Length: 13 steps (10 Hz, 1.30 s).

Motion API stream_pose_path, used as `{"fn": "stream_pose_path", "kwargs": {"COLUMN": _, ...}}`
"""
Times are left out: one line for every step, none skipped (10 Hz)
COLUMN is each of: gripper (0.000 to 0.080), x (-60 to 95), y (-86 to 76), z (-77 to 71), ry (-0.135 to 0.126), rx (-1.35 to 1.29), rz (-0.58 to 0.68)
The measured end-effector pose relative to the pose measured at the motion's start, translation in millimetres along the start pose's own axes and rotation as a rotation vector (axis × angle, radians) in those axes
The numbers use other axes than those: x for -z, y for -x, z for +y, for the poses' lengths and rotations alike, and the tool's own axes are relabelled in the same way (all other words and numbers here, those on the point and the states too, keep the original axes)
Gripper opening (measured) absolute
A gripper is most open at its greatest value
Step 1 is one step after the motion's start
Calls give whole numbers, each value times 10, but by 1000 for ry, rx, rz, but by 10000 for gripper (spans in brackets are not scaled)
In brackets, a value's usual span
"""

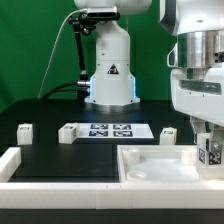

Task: Assemble one leg

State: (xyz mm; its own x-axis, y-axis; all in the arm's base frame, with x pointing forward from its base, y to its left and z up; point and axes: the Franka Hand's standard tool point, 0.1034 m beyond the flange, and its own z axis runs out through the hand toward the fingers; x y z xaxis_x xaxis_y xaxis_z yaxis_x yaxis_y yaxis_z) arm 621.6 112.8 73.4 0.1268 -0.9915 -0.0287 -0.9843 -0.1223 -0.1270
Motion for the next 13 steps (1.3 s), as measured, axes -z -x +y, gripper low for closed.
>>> {"fn": "stream_pose_path", "kwargs": {"gripper": 294, "x": 0, "y": -7, "z": 3, "ry": 1, "rx": -42, "rz": -9}}
{"fn": "stream_pose_path", "kwargs": {"gripper": 294, "x": 4, "y": -11, "z": -1, "ry": 18, "rx": -53, "rz": -14}}
{"fn": "stream_pose_path", "kwargs": {"gripper": 294, "x": 1, "y": -8, "z": -1, "ry": 19, "rx": -47, "rz": -14}}
{"fn": "stream_pose_path", "kwargs": {"gripper": 374, "x": -1, "y": -8, "z": 1, "ry": 20, "rx": -37, "rz": -14}}
{"fn": "stream_pose_path", "kwargs": {"gripper": 511, "x": -1, "y": -8, "z": 1, "ry": 19, "rx": 7, "rz": -14}}
{"fn": "stream_pose_path", "kwargs": {"gripper": 511, "x": -7, "y": -9, "z": 5, "ry": 20, "rx": 35, "rz": -15}}
{"fn": "stream_pose_path", "kwargs": {"gripper": 620, "x": -5, "y": -12, "z": 3, "ry": 20, "rx": 78, "rz": -14}}
{"fn": "stream_pose_path", "kwargs": {"gripper": 640, "x": -1, "y": -21, "z": -2, "ry": 20, "rx": 202, "rz": -16}}
{"fn": "stream_pose_path", "kwargs": {"gripper": 640, "x": 1, "y": -10, "z": -3, "ry": 19, "rx": 315, "rz": -16}}
{"fn": "stream_pose_path", "kwargs": {"gripper": 648, "x": 1, "y": 4, "z": -5, "ry": 18, "rx": 410, "rz": -18}}
{"fn": "stream_pose_path", "kwargs": {"gripper": 648, "x": 5, "y": 23, "z": -9, "ry": 16, "rx": 532, "rz": -19}}
{"fn": "stream_pose_path", "kwargs": {"gripper": 649, "x": 8, "y": 48, "z": -17, "ry": 13, "rx": 611, "rz": -22}}
{"fn": "stream_pose_path", "kwargs": {"gripper": 649, "x": 9, "y": 64, "z": -20, "ry": 11, "rx": 735, "rz": -24}}
